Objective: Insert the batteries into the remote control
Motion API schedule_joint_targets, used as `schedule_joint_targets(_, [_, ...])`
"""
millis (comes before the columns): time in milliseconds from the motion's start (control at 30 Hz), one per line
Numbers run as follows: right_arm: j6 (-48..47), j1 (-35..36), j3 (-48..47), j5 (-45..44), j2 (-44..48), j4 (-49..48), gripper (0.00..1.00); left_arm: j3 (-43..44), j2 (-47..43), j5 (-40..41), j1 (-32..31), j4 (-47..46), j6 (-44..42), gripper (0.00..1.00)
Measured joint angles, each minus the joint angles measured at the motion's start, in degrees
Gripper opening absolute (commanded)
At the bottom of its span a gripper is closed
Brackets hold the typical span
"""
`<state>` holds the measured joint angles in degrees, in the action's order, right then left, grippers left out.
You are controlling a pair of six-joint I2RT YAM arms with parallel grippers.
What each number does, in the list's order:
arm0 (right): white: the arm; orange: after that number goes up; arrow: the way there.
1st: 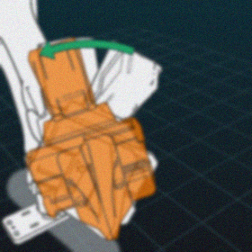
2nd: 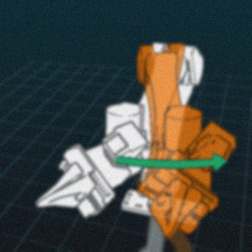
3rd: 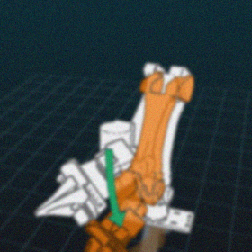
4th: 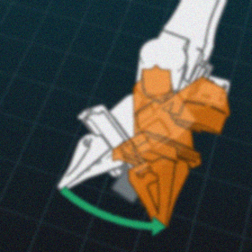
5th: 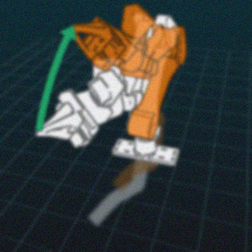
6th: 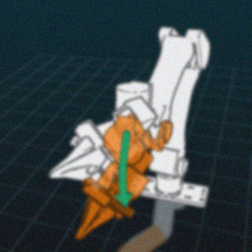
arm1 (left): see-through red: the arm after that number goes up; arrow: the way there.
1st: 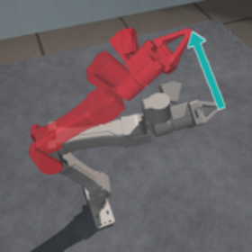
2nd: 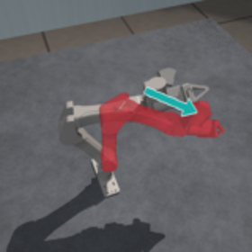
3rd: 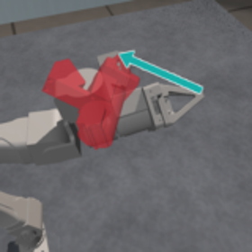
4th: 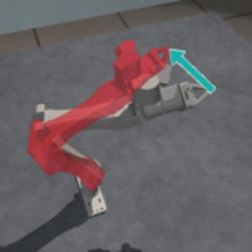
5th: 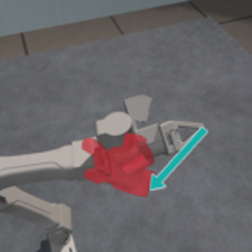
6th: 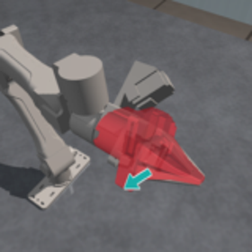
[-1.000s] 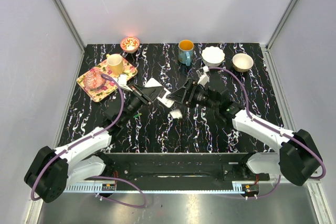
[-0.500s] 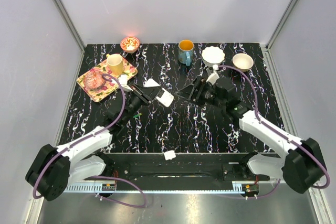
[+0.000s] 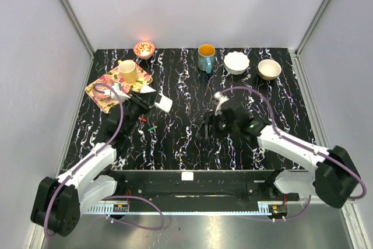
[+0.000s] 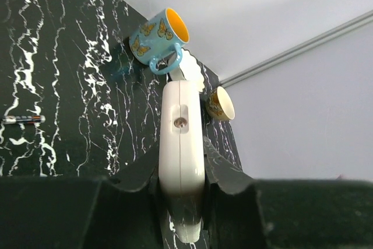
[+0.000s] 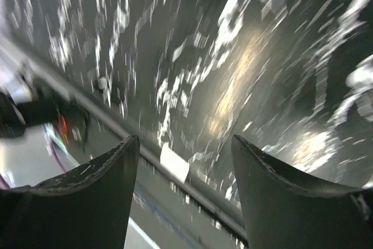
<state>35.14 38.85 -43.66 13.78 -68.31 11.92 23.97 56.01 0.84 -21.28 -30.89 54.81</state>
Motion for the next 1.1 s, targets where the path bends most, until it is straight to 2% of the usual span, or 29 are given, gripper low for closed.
schedule_joint_targets(133, [-2.3, 12.3, 0.0, -2.4, -4.3, 5.4, 0.67, -0.2, -4.2, 0.0, 1.7, 3.1, -0.3, 0.00])
schedule_joint_targets(333, [2.0, 19.1, -2.0, -8.7, -4.6, 12.9, 0.70, -1.2, -7.6, 0.5, 2.1, 5.6, -0.4, 0.00])
schedule_joint_targets(433, [5.6, 24.2, -7.9, -13.5, -6.9, 19.1, 0.72, -1.2, -8.1, 2.1, 2.1, 6.9, -0.8, 0.00])
schedule_joint_targets(600, [11.1, 31.5, -18.2, -17.6, -16.8, 25.2, 0.78, -1.2, -10.6, 5.9, 2.4, 10.3, -1.2, 0.00])
schedule_joint_targets(733, [15.7, 34.5, -20.7, -18.3, -23.8, 28.7, 0.78, -1.6, -14.5, 8.4, 2.5, 13.4, -0.7, 0.00])
schedule_joint_targets(1000, [26.4, 36.3, -20.1, -20.6, -25.2, 31.7, 0.77, -3.9, -20.1, 10.6, 2.5, 17.2, 1.2, 0.00])
schedule_joint_targets(1100, [29.1, 38.0, -22.4, -21.5, -29.2, 32.2, 0.77, -4.0, -20.4, 11.2, 2.5, 18.2, 1.2, 0.00])
